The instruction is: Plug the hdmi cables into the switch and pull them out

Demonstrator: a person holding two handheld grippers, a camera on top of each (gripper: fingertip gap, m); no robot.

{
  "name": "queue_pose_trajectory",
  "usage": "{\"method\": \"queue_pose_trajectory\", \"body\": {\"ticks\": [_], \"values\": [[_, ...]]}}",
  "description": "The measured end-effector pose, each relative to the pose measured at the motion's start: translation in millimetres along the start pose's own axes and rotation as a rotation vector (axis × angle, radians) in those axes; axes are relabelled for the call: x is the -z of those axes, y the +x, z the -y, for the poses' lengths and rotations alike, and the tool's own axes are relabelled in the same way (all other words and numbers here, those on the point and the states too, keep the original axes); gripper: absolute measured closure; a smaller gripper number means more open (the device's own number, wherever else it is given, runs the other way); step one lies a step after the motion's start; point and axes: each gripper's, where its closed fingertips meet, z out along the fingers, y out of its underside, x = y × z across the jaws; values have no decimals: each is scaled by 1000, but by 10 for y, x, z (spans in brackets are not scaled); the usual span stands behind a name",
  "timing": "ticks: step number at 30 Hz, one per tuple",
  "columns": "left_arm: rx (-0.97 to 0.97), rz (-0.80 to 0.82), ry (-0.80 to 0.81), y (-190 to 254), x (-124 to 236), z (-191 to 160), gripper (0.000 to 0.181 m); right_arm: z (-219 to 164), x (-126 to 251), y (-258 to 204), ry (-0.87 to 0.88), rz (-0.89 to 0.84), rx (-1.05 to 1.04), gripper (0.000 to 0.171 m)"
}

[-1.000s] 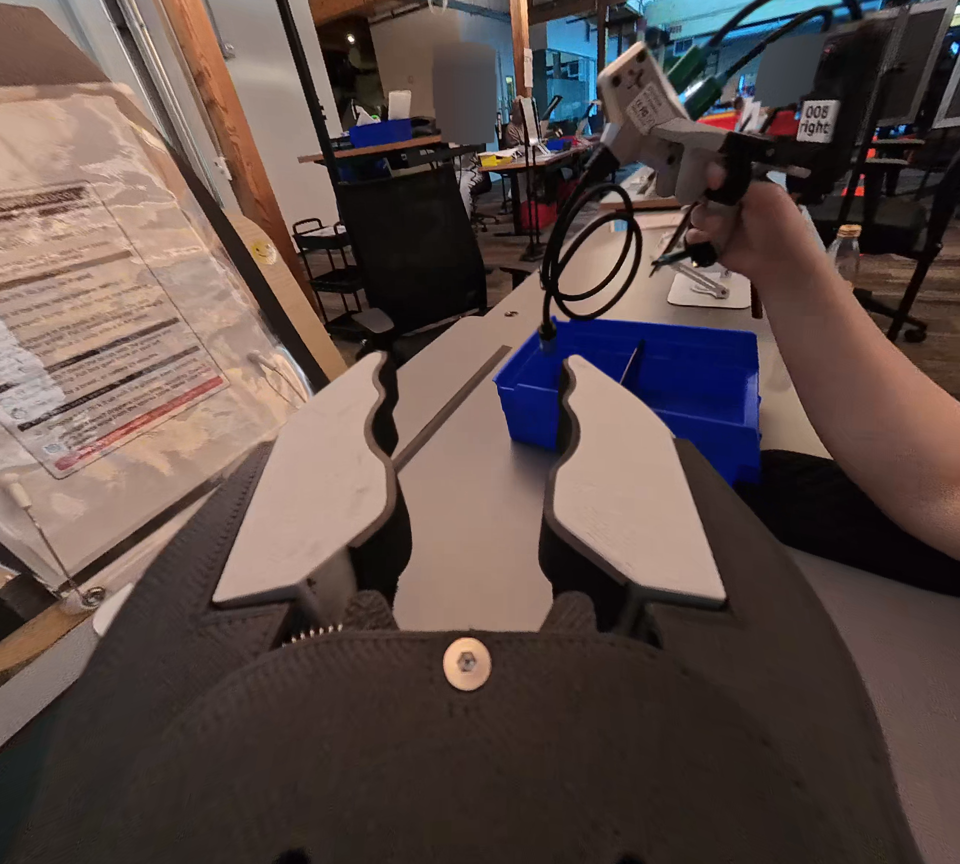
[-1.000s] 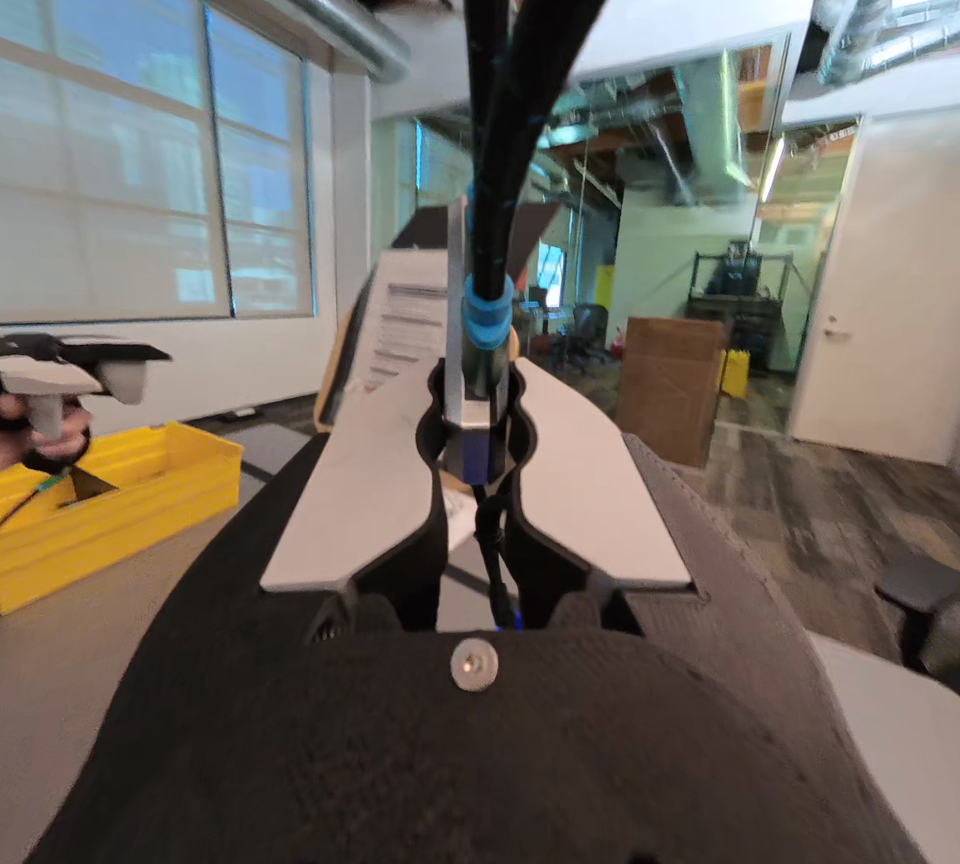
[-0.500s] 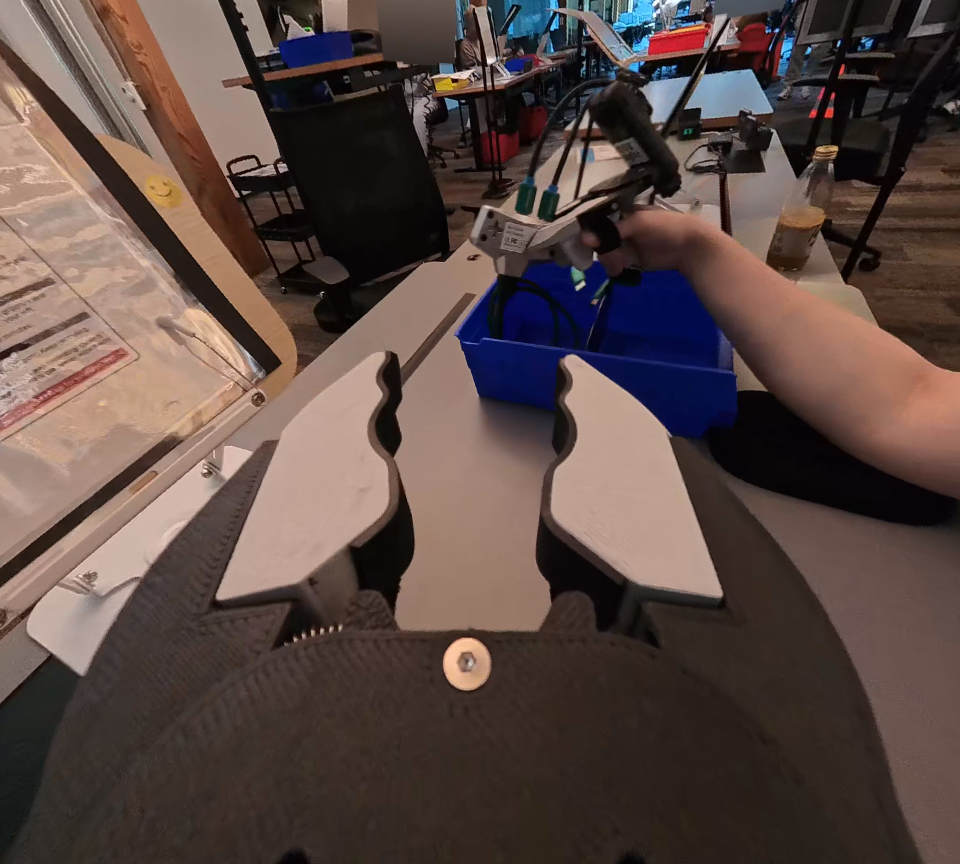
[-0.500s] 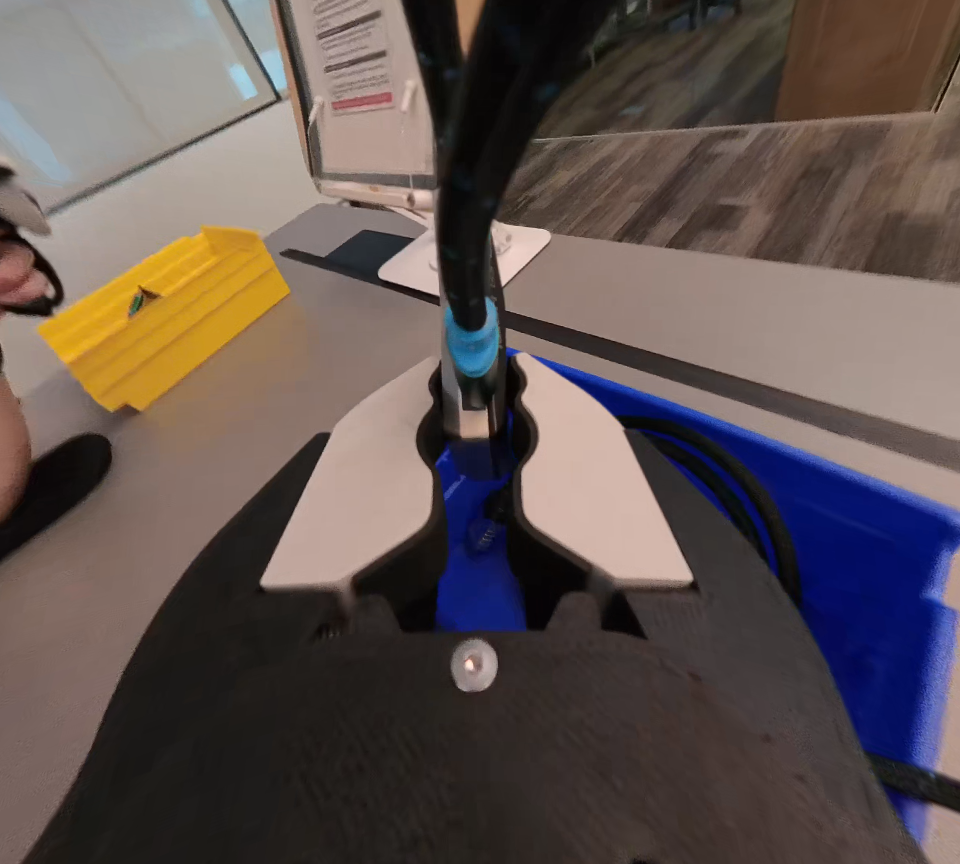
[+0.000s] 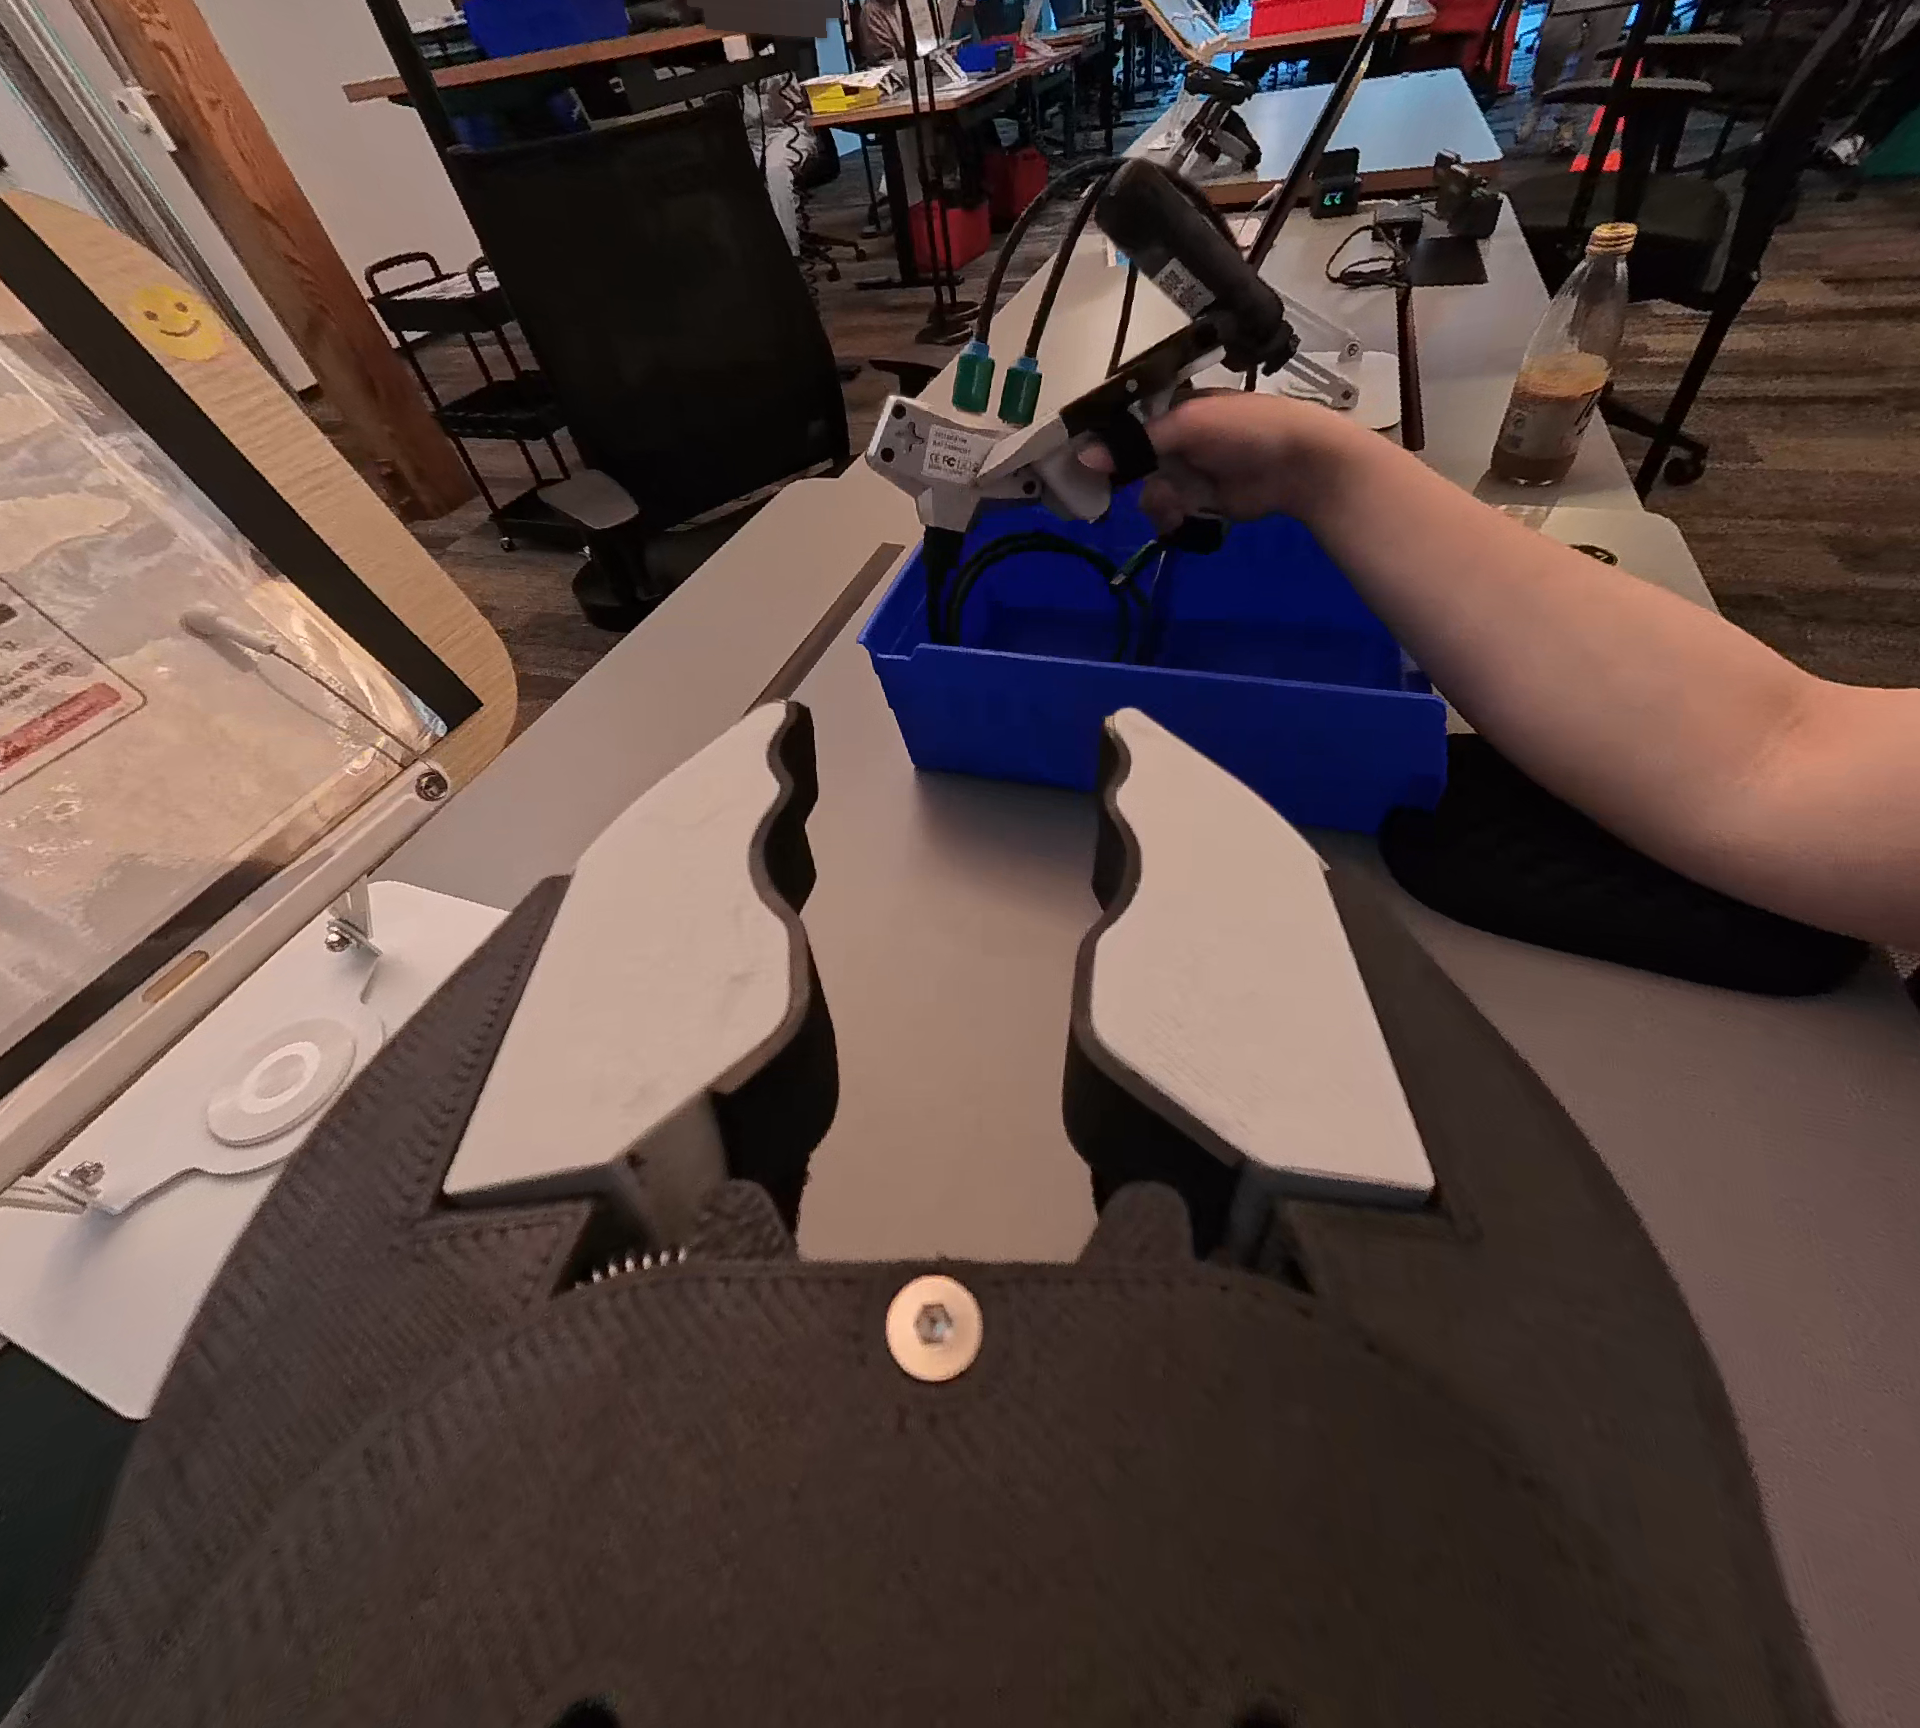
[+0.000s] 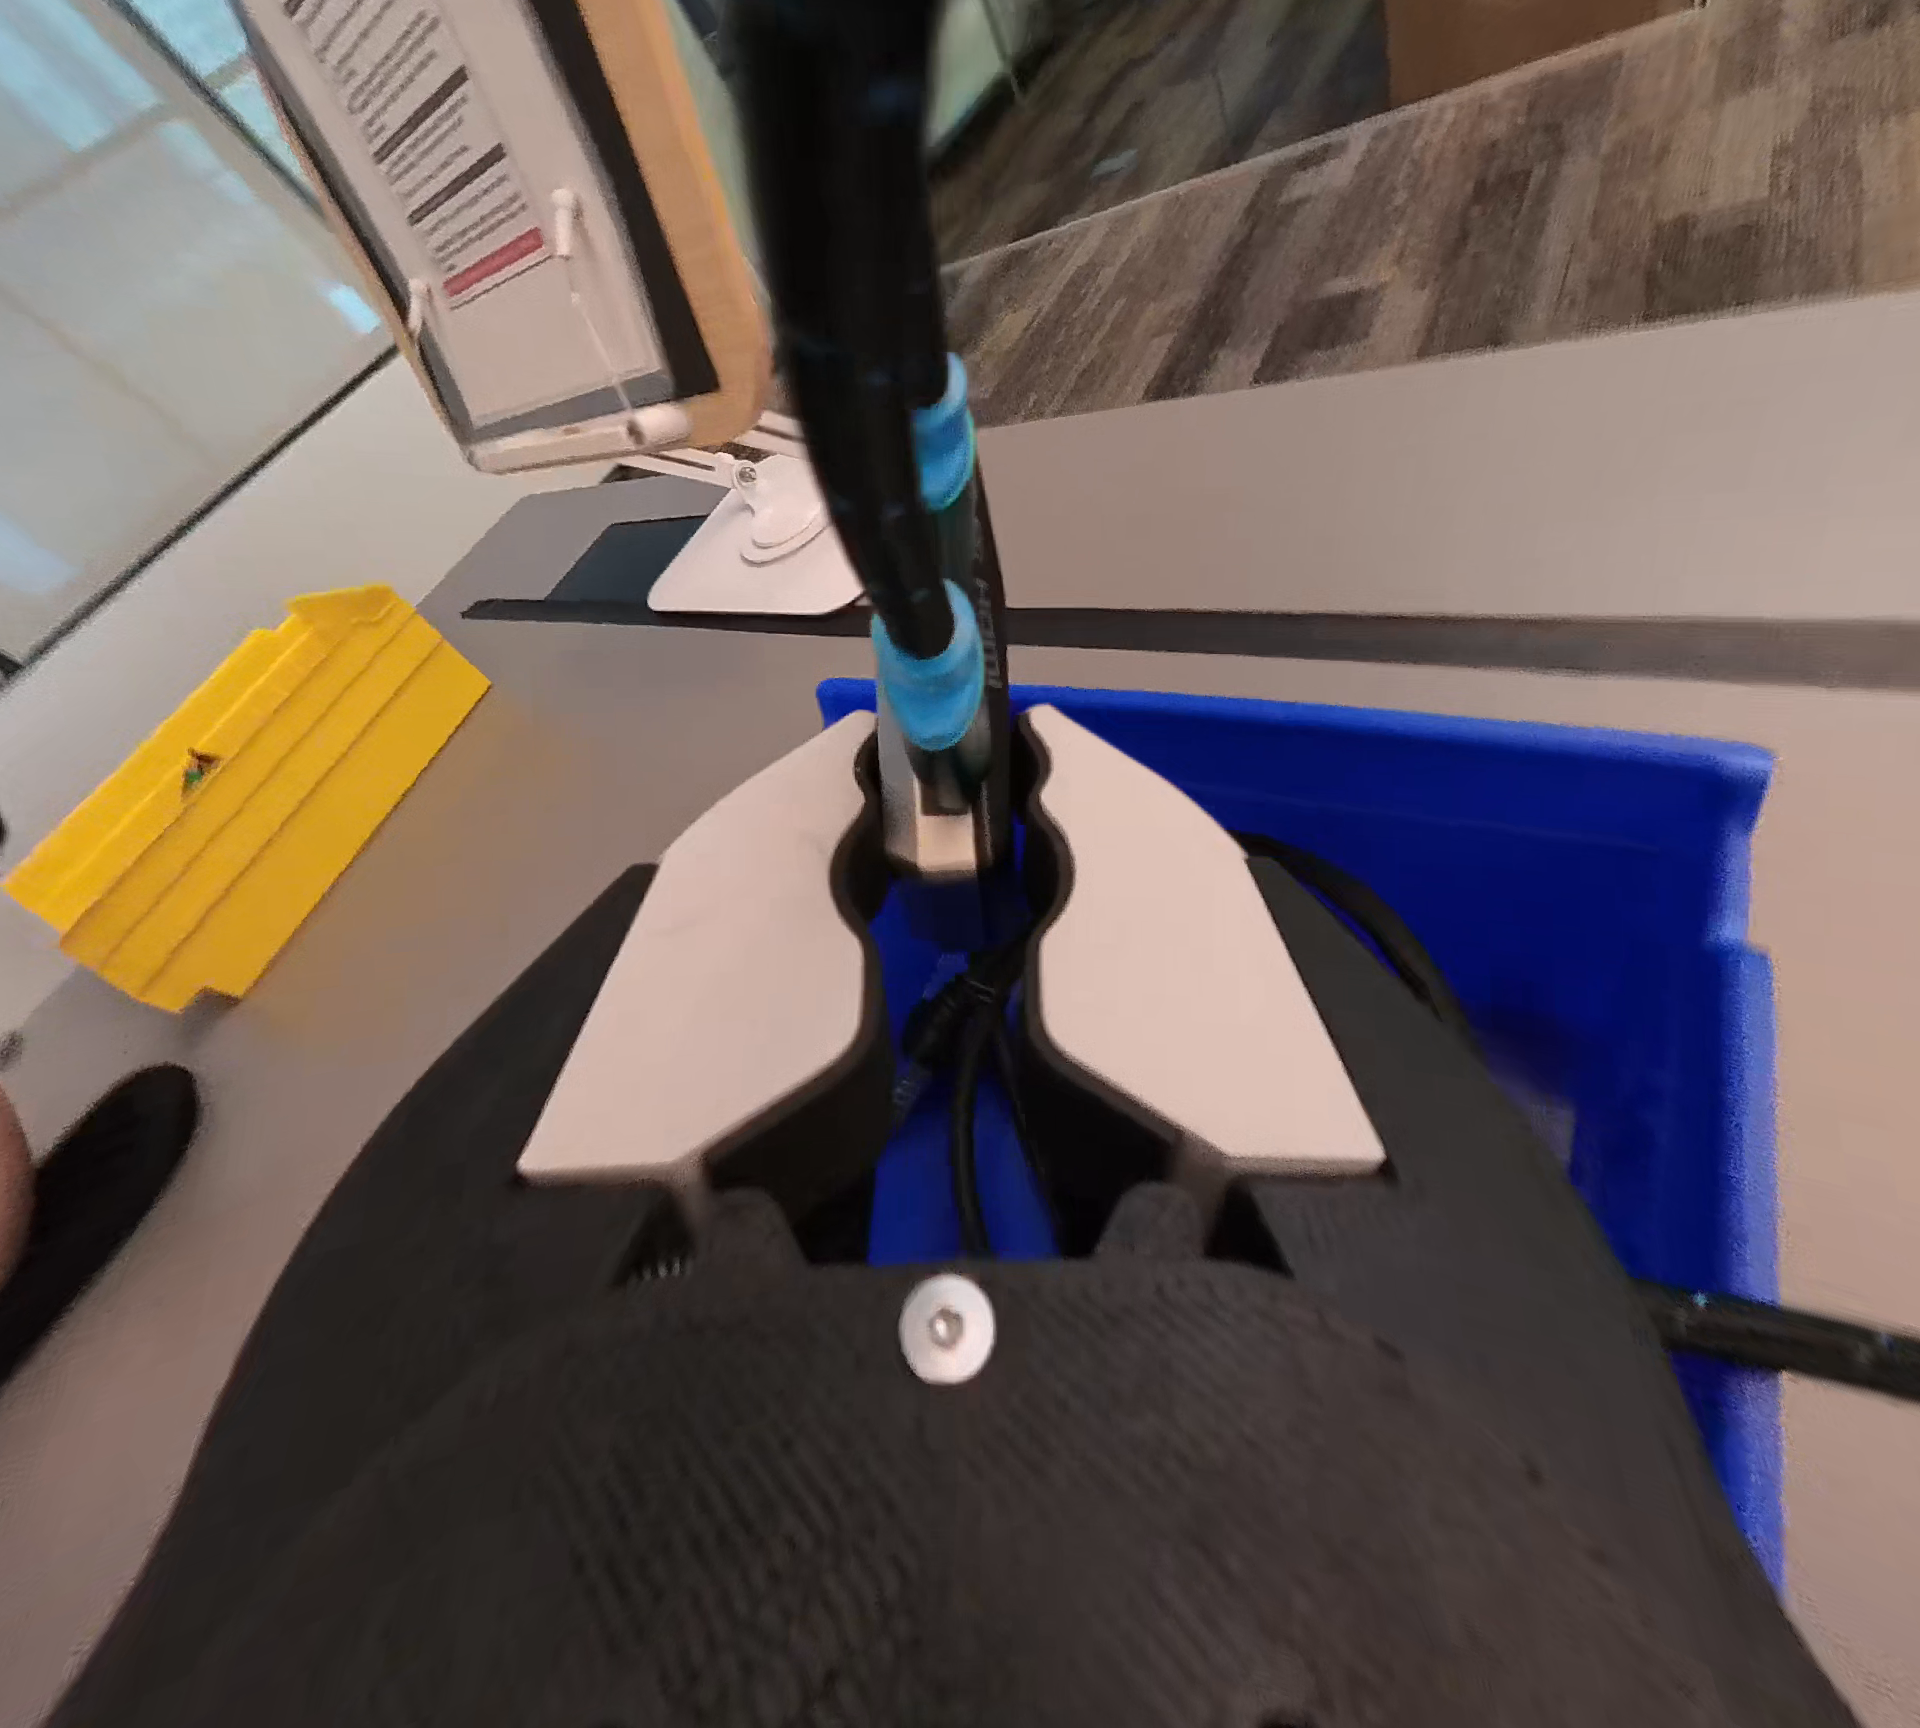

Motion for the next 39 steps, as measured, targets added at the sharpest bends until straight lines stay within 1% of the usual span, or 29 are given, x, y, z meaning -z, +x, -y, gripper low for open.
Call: {"method": "queue_pose_trajectory", "body": {"ticks": [2, 5, 7, 11, 15, 17, 19, 20, 21, 24, 28, 30, 32, 35, 36, 37, 39], "values": [[3, -3, -7, 2, -17, -20, 131, -84, -18, 108, -50, -59, -63, 147], [4, -11, -21, 20, -49, -55, 131, -198, -92, 39, -111, -37, 97, 147], [0, -16, -31, 34, -64, -73, 131, -341, -133, -31, -201, -17, 175, 147], [-1, -18, -34, 48, -81, -82, 131, -497, -204, -93, -300, -5, 197, 147], [-1, -19, -37, 56, -94, -93, 131, -529, -233, 16, -332, -60, 86, 147], [-2, -21, -41, 64, -100, -99, 132, -644, -220, 63, -417, -79, 23, 138], [-6, -20, -46, 66, -104, -107, 132, -729, -171, 23, -501, -66, -18, 143], [-7, -18, -46, 64, -103, -107, 131, -699, -154, -7, -499, -62, -4, 141], [-7, -17, -46, 62, -100, -103, 132, -646, -128, -5, -484, -83, 27, 137], [-8, -14, -40, 55, -79, -85, 131, -477, 27, -21, -452, -163, 112, 135], [-10, -8, -31, 43, -47, -55, 132, -322, 407, -137, -438, -221, 131, 134], [-15, -3, -30, 36, -33, -46, 132, -222, 626, -182, -401, -255, 133, 136], [-20, 6, -29, 22, -17, -36, 132, -11, 840, -178, -289, -315, 150, 136], [-23, 18, -21, -1, 18, -8, 132, 435, 1244, 98, -10, -531, 136, 136], [-23, 22, -17, -9, 31, 1, 132, 555, 1373, 213, 91, -589, 131, 133], [-22, 26, -15, -19, 43, 10, 132, 622, 1463, 316, 166, -619, 128, 129], [-22, 32, -11, -35, 58, 18, 132, 562, 1460, 486, 193, -583, 109, 122]]}}
